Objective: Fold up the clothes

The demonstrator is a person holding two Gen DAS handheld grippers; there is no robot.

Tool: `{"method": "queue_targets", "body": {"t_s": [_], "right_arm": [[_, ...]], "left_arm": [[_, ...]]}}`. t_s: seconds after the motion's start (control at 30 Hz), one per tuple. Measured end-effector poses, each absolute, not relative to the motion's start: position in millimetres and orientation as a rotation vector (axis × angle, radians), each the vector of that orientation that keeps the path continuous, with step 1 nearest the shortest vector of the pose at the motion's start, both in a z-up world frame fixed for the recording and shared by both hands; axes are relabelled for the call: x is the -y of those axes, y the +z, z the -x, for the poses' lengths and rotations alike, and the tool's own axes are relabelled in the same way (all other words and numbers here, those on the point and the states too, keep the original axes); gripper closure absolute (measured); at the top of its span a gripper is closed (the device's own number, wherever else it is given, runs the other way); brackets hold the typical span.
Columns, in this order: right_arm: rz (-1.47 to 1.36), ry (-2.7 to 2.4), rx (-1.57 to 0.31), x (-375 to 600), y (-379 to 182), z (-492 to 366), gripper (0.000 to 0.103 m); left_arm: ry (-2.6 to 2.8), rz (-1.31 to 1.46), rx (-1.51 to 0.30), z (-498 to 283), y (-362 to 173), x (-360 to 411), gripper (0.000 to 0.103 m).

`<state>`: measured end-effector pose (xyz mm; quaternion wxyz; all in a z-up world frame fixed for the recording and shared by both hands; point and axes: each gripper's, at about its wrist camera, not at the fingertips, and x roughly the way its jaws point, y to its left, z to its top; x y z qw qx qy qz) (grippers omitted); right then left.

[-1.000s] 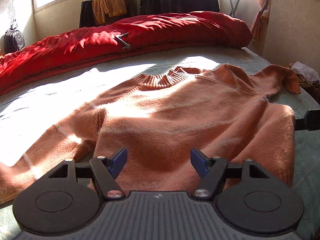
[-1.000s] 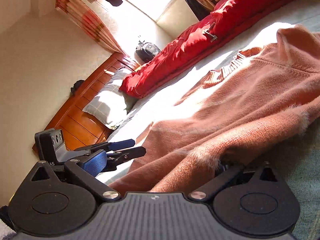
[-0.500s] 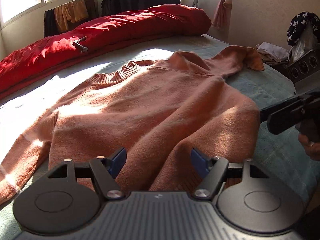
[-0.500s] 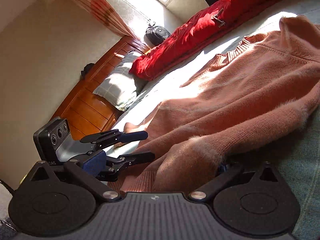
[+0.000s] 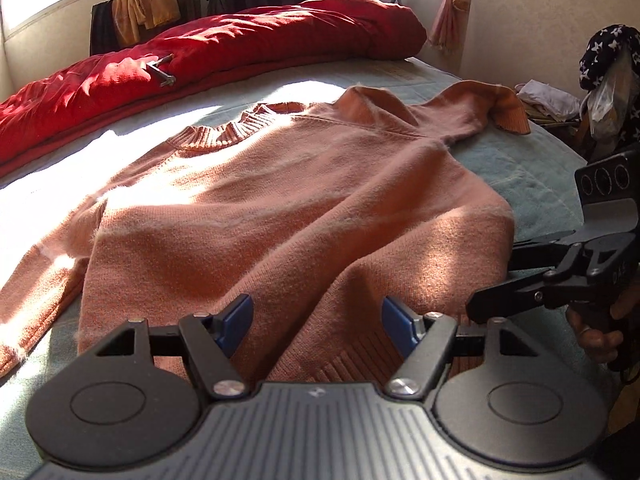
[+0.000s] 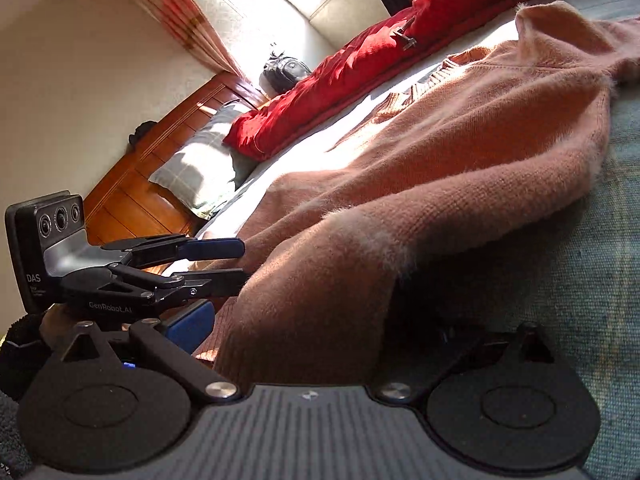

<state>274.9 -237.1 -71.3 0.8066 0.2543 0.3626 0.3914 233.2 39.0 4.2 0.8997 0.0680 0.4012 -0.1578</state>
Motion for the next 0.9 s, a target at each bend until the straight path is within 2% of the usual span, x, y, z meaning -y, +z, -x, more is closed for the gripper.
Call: {"method": "queue_targets", "body": {"t_s": [0.1, 0.17, 0.23, 0.33, 0.4, 0.5, 0.57, 0.6, 0.63, 0.9], "right_arm": [[-0.584, 0.895, -0.758, 243, -60, -275, 0.033], [-0.597, 0.924, -0.756, 247, -57, -275, 0.038], [-0.619, 0.944, -0.762, 252, -58, -274, 0.052], [-0.683, 0.955, -0.786, 261, -67, -271, 0.067], [-0.753, 0.954, -0.774, 268, -72, -271, 0.069], [-0.847, 0.889, -0.776, 269, -84, -278, 0.065], [-0.827, 0.865, -0.796, 263, -85, -280, 0.071], [-0.806, 0.860, -0.795, 262, -81, -278, 0.083], [-0.784, 0.856, -0.795, 260, -78, -276, 0.087], [-0.701, 0.820, -0.774, 301, -21, -249, 0.089]], "left_arm": [[-0.319, -0.132, -0.835, -231, 3, -41, 0.031], [-0.315, -0.123, -0.839, -230, 1, -42, 0.031], [-0.308, -0.114, -0.842, -229, 0, -43, 0.031], [-0.306, -0.108, -0.842, -228, 1, -42, 0.031], [-0.310, -0.110, -0.845, -228, 0, -41, 0.031], [-0.306, -0.113, -0.851, -228, -1, -38, 0.031], [-0.305, -0.115, -0.851, -227, 0, -36, 0.031], [-0.308, -0.116, -0.849, -226, 0, -36, 0.031], [-0.311, -0.117, -0.847, -224, 1, -35, 0.031], [-0.342, -0.111, -0.839, -208, 16, -29, 0.029]]}}
